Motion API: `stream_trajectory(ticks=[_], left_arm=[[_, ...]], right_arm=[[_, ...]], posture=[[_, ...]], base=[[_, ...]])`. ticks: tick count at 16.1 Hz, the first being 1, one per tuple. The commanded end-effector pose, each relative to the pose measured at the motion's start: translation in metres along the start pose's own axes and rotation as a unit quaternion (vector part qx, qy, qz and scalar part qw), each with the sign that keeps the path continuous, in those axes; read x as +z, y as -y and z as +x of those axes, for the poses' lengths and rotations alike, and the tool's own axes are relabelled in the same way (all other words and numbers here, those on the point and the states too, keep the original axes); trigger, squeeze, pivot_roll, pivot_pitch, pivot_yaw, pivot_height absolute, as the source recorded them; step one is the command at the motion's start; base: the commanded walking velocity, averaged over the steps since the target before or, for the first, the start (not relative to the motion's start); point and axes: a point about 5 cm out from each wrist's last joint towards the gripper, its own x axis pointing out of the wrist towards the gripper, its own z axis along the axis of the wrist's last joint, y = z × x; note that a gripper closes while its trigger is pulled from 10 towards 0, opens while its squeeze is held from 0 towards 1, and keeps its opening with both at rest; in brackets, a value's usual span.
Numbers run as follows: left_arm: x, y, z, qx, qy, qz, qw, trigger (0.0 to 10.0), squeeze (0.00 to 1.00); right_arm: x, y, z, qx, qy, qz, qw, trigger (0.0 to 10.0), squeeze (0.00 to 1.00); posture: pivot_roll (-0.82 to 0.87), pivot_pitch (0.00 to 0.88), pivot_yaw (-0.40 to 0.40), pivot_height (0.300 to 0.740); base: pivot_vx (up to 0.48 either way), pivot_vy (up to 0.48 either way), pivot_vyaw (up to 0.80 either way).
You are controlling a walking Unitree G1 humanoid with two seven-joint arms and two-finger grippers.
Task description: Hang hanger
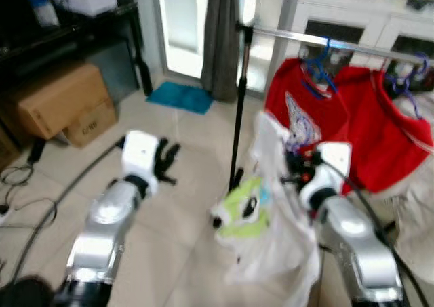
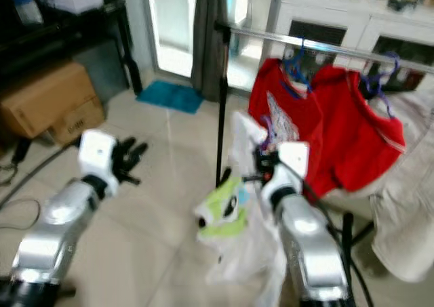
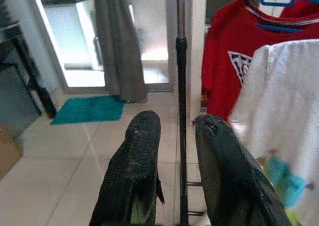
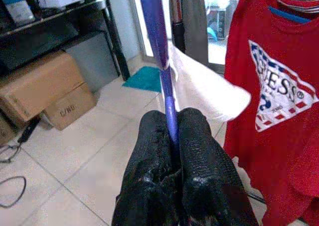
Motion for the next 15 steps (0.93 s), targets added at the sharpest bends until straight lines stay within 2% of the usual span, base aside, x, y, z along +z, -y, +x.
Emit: stream_trajectory(ticks=[1, 2, 15], left_arm=[[0.0045, 0.0115, 0.0043, -0.023, 0.006, 0.003, 1.000, 10.0, 0.00], [0.0042, 0.0122, 0.0045, -0.025, 0.006, 0.003, 1.000, 10.0, 0.00], [0.0056, 0.0129, 0.0098, -0.027, 0.010, -0.006, 1.000, 10.0, 0.00]], right_arm=[[0.0038, 0.0074, -0.0019, -0.013, 0.005, -0.008, 1.000, 10.0, 0.00], [0.0039, 0.0073, -0.0019, -0.016, 0.007, -0.013, 1.000, 10.0, 0.00], [0.0052, 0.0099, -0.0016, -0.031, 0.015, -0.027, 0.999, 10.0, 0.00]], posture=[[-0.05, 0.000, 0.006, 0.740], [-0.05, 0.000, 0.009, 0.740], [-0.06, 0.000, 0.022, 0.740]], base=[[0.300, 0.000, -0.80], [0.300, 0.000, -0.53], [0.298, 0.000, 0.00]])
